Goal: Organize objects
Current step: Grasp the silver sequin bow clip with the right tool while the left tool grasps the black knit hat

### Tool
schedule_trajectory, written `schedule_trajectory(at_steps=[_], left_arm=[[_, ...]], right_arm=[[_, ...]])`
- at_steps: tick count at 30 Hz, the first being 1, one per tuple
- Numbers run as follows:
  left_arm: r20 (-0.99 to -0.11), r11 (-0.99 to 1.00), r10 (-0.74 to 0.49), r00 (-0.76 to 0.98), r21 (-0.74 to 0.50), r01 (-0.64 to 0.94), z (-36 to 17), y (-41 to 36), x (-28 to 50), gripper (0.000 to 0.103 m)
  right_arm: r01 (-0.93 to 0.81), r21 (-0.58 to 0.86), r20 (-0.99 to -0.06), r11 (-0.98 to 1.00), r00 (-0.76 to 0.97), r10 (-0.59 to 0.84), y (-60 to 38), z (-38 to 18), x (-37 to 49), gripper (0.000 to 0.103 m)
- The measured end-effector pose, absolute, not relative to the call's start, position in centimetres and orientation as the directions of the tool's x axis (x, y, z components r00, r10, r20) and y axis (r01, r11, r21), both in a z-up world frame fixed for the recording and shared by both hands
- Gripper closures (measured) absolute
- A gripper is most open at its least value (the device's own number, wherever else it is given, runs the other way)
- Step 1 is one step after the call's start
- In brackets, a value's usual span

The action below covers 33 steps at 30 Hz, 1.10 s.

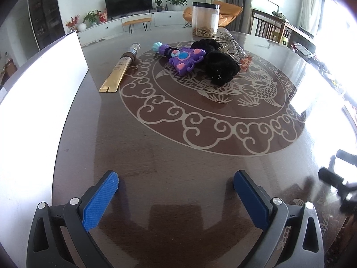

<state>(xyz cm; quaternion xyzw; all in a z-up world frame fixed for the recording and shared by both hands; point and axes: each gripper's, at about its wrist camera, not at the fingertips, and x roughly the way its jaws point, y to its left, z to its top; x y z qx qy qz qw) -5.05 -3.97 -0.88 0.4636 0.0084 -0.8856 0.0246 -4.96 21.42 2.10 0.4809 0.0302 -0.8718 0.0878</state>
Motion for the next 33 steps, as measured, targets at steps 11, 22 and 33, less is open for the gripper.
schedule_trajectory(at_steps=[11,22,33], left_arm=[[-0.821,-0.999,-0.036,-0.570,0.008,0.052,-0.8,-4.0,-5.1,0.000],[-0.820,-0.999,-0.036,-0.571,0.008,0.053,-0.8,-4.0,-5.1,0.000],[-0.820,-0.999,-0.036,-0.571,0.008,0.052,-0.9,-4.0,-5.1,0.000]], right_arm=[[0.310,0.044,-0.761,-0.950,-0.606,-0.233,15.3,7.7,-20.4,0.000],[0.364,0.175,-0.810,-0.915,-0.475,-0.343,10.9,5.0,-28.3,0.050],[0.390,0.112,-0.854,-0.914,-0.432,-0.289,18.8,5.9,-13.1,0.051]])
